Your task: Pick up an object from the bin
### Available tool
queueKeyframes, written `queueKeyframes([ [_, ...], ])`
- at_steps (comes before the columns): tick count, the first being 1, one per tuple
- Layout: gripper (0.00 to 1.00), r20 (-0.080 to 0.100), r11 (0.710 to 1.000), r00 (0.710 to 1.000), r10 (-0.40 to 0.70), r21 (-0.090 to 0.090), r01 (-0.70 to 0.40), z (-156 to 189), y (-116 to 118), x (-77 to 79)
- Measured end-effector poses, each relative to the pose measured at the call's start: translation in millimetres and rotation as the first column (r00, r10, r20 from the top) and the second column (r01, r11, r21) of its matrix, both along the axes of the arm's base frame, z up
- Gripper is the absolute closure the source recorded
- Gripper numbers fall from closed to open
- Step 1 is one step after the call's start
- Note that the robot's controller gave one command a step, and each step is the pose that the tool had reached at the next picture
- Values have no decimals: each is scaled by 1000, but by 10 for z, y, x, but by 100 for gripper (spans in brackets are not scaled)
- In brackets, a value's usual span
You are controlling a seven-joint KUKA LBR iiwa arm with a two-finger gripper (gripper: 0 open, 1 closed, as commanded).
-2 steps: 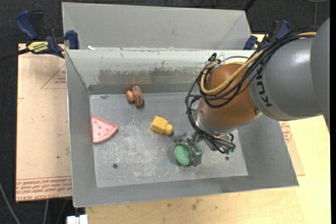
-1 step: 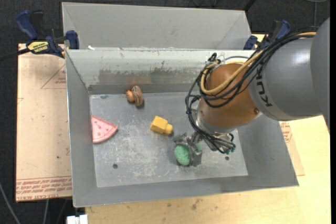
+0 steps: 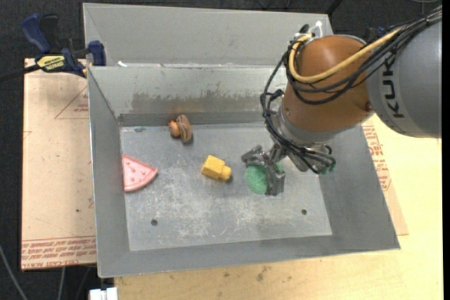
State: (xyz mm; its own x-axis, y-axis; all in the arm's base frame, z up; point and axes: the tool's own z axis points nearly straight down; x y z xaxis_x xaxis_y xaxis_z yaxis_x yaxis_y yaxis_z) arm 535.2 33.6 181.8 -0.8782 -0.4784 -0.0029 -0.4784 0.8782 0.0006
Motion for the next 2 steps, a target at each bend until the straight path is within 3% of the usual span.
queueKeyframes([
  [1,100,0,1000,1000,0,0,0,0,0,0],
  [2,100,1,1000,1000,11,0,-11,1430,141,-177],
])
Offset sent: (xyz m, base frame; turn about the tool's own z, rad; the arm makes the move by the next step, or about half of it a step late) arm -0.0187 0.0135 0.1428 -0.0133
